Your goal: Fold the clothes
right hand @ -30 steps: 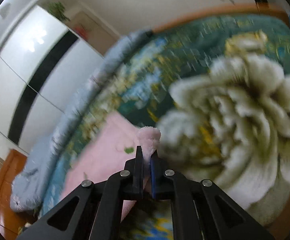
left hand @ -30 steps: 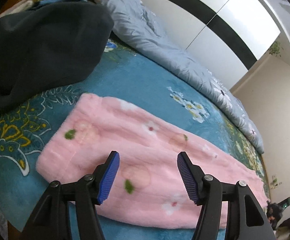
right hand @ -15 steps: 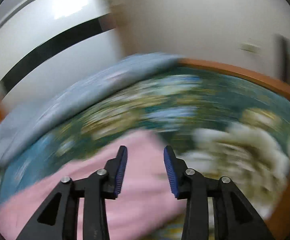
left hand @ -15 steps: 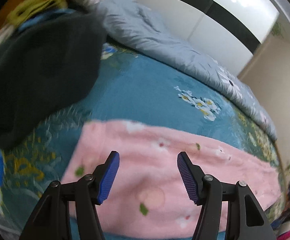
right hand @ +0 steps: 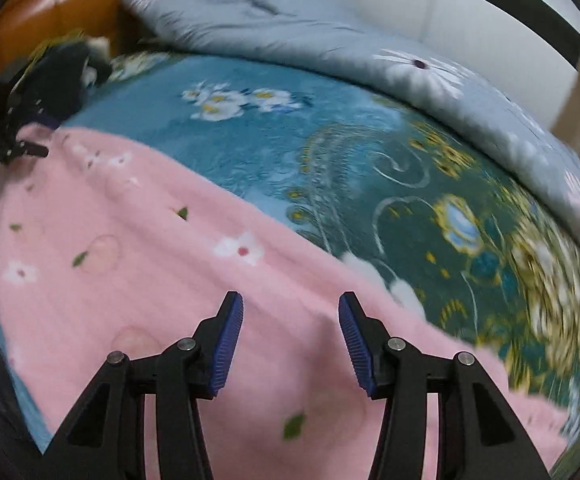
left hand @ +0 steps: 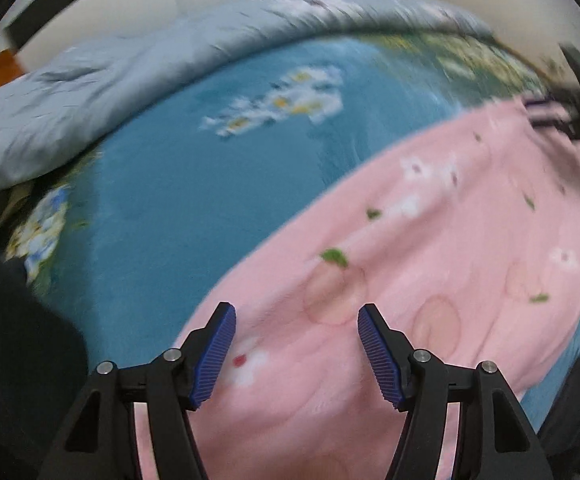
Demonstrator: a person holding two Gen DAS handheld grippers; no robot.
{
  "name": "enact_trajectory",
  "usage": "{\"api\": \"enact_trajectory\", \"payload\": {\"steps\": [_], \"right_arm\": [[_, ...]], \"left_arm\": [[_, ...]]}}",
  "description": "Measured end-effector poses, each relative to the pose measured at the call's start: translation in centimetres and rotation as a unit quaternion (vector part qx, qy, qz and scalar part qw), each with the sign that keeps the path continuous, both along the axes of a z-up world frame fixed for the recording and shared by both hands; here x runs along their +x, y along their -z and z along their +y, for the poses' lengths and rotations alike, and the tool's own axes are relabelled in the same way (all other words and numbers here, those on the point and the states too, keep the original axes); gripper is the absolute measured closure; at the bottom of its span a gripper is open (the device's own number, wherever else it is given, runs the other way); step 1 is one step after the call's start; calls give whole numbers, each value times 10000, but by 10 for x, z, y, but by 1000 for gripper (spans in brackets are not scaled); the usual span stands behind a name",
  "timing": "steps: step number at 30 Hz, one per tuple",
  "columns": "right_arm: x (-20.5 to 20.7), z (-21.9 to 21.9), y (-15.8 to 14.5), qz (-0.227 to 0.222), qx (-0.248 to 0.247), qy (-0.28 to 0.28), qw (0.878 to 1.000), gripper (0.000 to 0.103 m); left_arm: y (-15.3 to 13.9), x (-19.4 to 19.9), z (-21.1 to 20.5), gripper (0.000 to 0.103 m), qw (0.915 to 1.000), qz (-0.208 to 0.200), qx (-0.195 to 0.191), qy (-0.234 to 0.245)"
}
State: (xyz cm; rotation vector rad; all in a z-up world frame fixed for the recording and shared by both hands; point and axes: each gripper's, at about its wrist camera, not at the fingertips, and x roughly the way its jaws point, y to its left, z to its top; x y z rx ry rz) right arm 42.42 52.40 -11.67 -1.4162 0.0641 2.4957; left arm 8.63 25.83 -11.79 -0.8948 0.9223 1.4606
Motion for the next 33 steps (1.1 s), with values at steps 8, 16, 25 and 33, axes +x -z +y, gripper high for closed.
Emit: {"api": "enact_trajectory", "payload": {"steps": [8,16,25,33], "right_arm": [[-17,2,18,-635,-74,-218,9977,52],[-3,-14,15,-614,-106,-246,9978,93],[-1,-17,-27,30,525,-110,9986,96],[-50,17,-5,-375,639,400,9965,96]], "left_arm": [[17,5,14,36,9993,-286,-201,145],[14,17,6,90,9998,-213,-16,53],[-34,28,-8,99,9941,320,957,-395],[-4,-14,24,99,9925,292,654,-986]]}}
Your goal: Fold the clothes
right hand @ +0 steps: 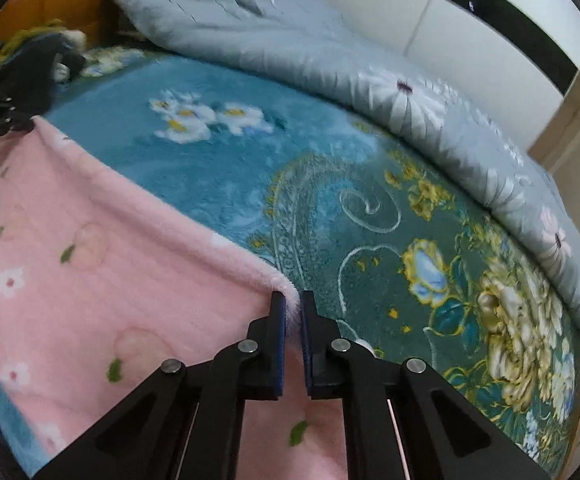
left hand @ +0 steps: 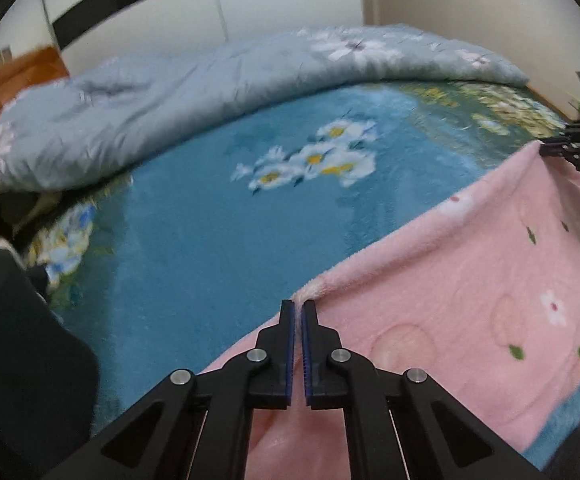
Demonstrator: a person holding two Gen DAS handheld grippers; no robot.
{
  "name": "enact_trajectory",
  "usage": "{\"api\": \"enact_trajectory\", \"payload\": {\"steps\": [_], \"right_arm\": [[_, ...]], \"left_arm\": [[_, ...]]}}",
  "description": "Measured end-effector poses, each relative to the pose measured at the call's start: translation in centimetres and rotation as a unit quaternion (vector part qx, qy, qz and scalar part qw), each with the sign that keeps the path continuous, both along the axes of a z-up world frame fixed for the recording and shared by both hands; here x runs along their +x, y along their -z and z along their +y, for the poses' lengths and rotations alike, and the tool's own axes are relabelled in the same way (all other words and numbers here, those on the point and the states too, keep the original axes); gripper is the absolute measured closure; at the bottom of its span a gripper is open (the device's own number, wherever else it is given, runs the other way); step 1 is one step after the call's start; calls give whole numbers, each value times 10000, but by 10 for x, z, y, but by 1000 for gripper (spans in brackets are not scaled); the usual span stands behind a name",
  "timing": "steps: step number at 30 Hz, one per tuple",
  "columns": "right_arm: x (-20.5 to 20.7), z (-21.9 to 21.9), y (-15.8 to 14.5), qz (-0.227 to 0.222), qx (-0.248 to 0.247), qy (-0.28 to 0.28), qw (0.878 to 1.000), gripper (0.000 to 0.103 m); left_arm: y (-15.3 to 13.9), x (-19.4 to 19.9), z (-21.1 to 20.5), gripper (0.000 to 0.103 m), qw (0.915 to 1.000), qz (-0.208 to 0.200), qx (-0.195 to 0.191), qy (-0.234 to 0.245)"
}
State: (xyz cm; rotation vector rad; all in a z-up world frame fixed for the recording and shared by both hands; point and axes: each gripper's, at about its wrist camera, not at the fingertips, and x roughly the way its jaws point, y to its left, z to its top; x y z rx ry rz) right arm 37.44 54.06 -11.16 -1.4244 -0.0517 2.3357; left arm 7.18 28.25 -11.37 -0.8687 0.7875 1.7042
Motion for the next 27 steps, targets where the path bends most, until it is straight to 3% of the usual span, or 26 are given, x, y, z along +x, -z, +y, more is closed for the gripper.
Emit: {"api": "enact_trajectory", "payload": {"steps": [3,6,8,9,10,12,15,16,18,21,23,25,27], "right_arm": [[-11,3,17,-262,-9,114,9996,96],[-9,4,22,-278,19,182,9994,94],[-1,3,12,-62,121,254,9996,79],[10,2,2,191,186,351,9990,59],[20,1,-8,444,250,446,9977,51],[50,0,-28,1047,199,651,9922,50],[130,11,-53,2003,64,1408,9695,45],[162,18,-58,2264,51,1791,9574,43],[240,35,-57,2717,-33,2856,9190,42],[337,55,-41,3204,-391,4221,8471,42],[394,59,-19,3568,-889,4905,7900,42],[421,53,-1,3898,-1241,5047,7602,42],[431,49,15,4023,-1503,5098,7455,42]], "left_arm": [[27,-6,14,99,9995,-105,-295,-80],[36,-3,15,95,9992,1,-409,9],[31,-3,11,95,9993,-110,-369,1],[26,-4,7,95,9993,-212,-310,-31],[20,-4,0,93,9991,-351,-194,-127],[8,-5,-15,70,9976,-577,81,-381],[-13,5,-51,49,9926,-394,647,-950],[-19,12,-66,48,9894,-365,897,-1084],[-26,25,-88,38,9822,-515,1312,-1240],[-18,41,-105,35,9689,-1196,1659,-1391],[-9,50,-104,35,9606,-1685,1723,-1388],[1,65,-93,35,9548,-2058,1702,-1306],[7,81,-77,35,9524,-2280,1632,-1193]]}}
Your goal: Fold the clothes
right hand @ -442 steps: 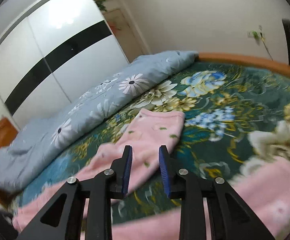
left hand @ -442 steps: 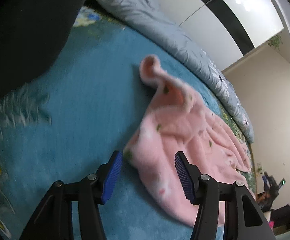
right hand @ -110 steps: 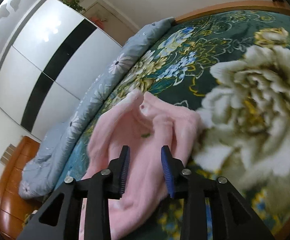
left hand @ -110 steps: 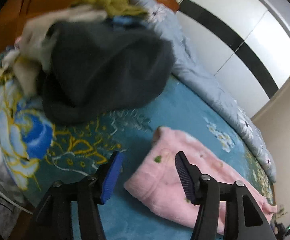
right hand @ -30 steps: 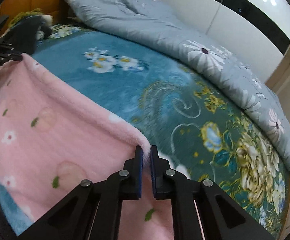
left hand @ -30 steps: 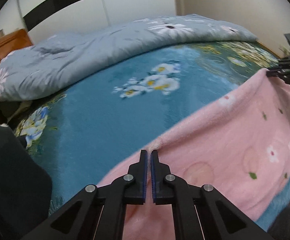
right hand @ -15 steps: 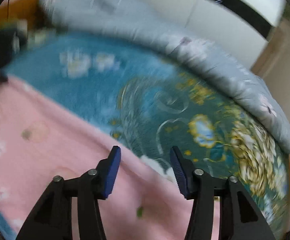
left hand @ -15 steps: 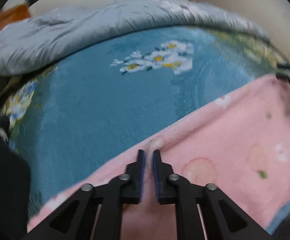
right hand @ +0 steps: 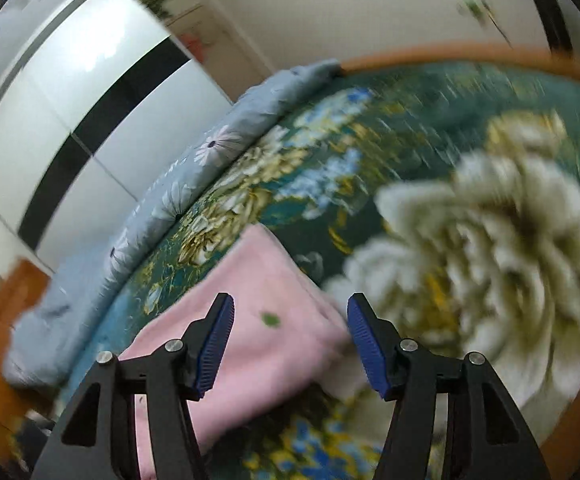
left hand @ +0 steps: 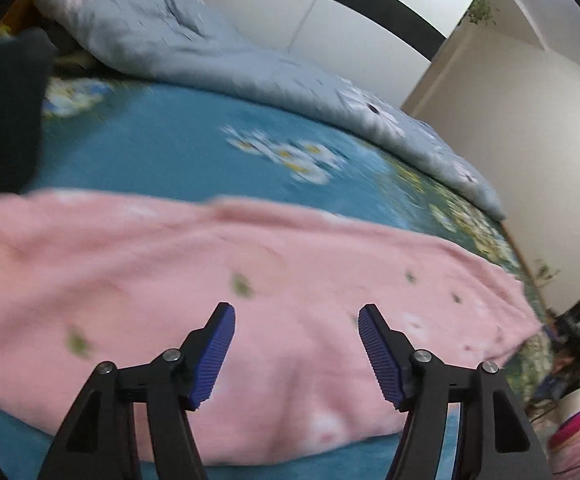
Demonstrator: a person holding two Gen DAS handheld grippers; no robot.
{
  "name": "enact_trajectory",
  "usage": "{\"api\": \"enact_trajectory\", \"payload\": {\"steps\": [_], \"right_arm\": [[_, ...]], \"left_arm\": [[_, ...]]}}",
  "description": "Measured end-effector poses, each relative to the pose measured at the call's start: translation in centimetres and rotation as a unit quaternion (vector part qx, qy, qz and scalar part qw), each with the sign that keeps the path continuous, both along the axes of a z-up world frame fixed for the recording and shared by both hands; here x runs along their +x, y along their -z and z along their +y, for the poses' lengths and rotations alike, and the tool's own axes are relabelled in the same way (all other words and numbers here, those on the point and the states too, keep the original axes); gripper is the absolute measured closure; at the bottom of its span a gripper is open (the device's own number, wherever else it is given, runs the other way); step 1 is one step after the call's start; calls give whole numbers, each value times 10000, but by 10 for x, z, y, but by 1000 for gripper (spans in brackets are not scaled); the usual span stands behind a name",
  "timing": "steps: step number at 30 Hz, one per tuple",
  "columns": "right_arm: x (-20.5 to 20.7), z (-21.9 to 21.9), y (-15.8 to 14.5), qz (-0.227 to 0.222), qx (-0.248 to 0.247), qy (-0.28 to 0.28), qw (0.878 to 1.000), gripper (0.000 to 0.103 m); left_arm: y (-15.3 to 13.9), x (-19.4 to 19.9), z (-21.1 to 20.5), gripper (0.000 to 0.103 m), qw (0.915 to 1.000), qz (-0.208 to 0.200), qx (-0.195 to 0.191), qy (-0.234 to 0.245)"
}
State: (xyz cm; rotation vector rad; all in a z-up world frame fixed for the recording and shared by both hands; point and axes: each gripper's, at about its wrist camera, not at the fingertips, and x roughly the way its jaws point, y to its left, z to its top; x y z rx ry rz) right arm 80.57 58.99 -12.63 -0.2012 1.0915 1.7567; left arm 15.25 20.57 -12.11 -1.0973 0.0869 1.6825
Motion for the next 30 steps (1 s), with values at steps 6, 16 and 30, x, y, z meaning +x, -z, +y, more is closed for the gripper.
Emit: {"api": "enact_trajectory", "payload": {"steps": [6,16,30], "right_arm": [[-11,2,25,524,-412,-107,9977,74],[-37,16,-42,-195,926,-578,9938,97],[-27,36,17,-389,-156,-232,9989,74]], "left_arm": [[2,63,46,35,9968,249,-256,719],[23,112,62,35,9843,1137,-763,1112],[24,103,52,34,9889,878,-482,1093]]}}
